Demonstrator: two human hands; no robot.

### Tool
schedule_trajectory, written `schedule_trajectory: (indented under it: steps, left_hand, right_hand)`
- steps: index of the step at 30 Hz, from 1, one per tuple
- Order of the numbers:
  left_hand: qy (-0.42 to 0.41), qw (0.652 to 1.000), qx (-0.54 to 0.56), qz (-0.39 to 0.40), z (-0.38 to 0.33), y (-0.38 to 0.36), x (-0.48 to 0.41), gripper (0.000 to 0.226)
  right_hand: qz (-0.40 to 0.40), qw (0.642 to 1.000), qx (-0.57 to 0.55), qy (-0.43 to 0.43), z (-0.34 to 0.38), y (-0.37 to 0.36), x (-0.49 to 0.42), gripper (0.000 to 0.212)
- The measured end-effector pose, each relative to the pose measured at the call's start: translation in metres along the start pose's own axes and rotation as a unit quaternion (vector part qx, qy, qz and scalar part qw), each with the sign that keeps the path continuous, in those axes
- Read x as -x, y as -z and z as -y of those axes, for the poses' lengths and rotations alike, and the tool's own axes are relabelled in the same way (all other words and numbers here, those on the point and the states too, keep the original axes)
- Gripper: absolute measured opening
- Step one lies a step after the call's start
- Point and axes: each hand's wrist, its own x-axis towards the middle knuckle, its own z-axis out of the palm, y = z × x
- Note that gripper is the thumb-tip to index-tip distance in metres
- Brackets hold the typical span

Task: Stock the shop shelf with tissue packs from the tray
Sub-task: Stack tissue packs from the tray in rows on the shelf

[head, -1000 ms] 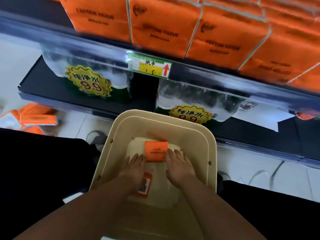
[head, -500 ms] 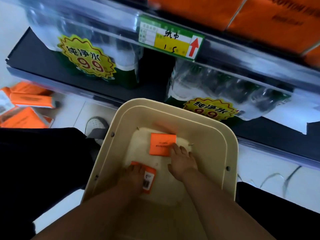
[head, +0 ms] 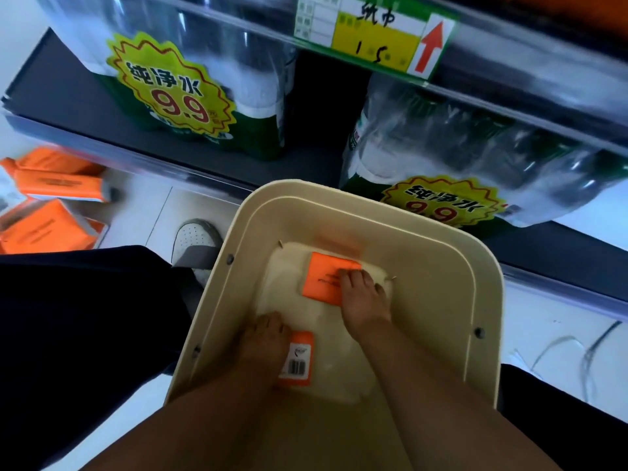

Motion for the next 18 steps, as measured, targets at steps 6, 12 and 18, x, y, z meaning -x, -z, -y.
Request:
schedule_trajectory:
  steps: [6,12,18]
  left_hand:
    - [0.024,0.997,0.039,0.059,0.004,-0.004,0.003,0.07]
    - [0.019,0.998,0.024,0.046,0.0,-0.005,-0.002,0.067]
    - [-0.008,0.999,-0.007,-0.051,-0.002,0.002,0.003,0.051]
  right_hand:
    - [-0.049,0.997,-0.014,-0.052,-0.001,-0.01,-0.001,0.042]
    - [-0.015,0.997,-0.058,-0.042,-0.003,-0.004,-0.016,0.044]
    - [-0.001,0.997,-0.041,-0.07,-0.002,-0.008,-0.008,0.054]
